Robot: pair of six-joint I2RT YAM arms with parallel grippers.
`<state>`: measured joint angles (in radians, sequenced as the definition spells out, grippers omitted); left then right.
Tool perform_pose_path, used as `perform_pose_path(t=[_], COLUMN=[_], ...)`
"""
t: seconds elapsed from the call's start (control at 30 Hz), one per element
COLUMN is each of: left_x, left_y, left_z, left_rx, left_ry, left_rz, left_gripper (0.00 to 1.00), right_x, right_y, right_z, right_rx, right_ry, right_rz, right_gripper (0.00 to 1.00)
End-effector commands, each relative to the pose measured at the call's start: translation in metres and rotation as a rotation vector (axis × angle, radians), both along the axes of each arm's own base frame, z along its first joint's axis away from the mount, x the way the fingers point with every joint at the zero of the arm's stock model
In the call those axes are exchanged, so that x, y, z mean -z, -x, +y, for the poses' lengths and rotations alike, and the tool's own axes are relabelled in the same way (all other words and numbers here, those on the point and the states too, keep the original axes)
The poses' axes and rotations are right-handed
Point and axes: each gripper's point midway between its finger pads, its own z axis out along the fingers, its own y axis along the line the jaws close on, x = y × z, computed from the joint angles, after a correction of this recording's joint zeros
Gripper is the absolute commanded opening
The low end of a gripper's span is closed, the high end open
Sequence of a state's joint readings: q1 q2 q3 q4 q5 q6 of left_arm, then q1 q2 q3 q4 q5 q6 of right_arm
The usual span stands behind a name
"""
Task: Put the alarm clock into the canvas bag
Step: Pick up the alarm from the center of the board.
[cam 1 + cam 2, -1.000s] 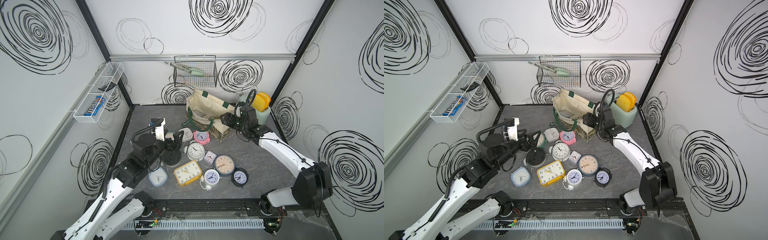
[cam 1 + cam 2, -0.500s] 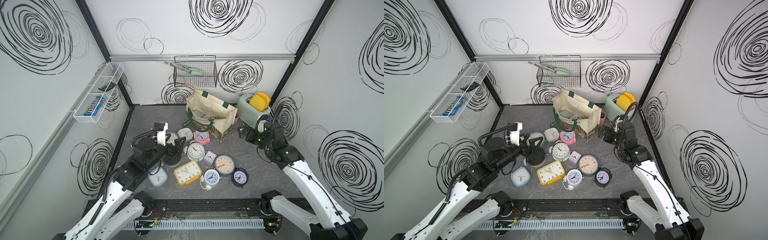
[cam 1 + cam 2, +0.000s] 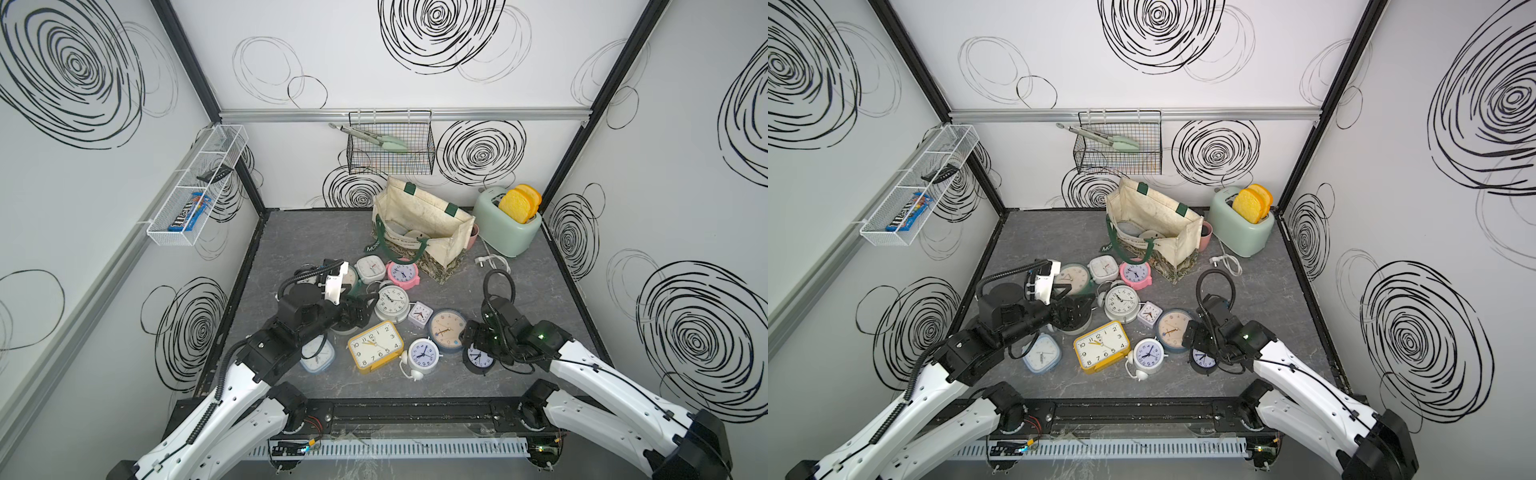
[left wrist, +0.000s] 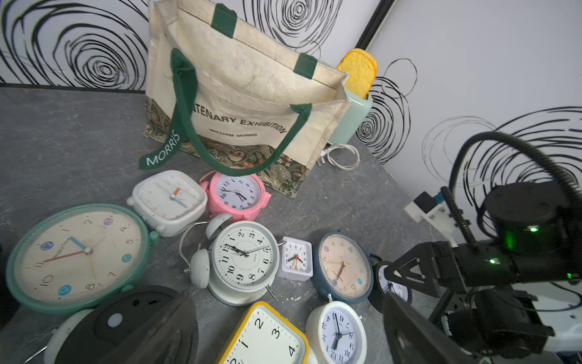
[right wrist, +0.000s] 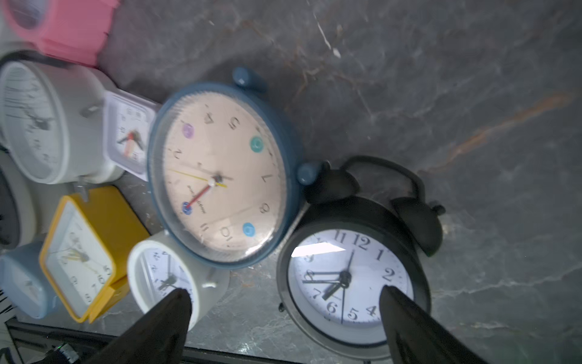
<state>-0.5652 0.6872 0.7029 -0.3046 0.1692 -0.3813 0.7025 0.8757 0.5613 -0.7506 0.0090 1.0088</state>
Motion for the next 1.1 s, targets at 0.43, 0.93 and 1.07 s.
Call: perform_pose_path(t=[0.43,0.93,1.07], left_x=[0.024,0.025,0.024], left_y=[0.029,0.032,0.033], left_z=[-0.026,-0.025,-0.025], left_rx=[0.199,0.195,0.196], left_ry=[0.064,0.065,0.064], left_rz=[0.052,0.044,0.04], left_gripper=[0.96,0.96,0.96], right_x=[0.006,0.017,0.024], right_y=[0.011,0.021,0.023], right_z=[-0.034,-0.025,-0.027], right_rx=[0.142,0.145,0.17], right_ry=[0.2,0.211,0.22], right_rz=[0.037,0.077,0.095], right_gripper=[0.97,0.97,0.97])
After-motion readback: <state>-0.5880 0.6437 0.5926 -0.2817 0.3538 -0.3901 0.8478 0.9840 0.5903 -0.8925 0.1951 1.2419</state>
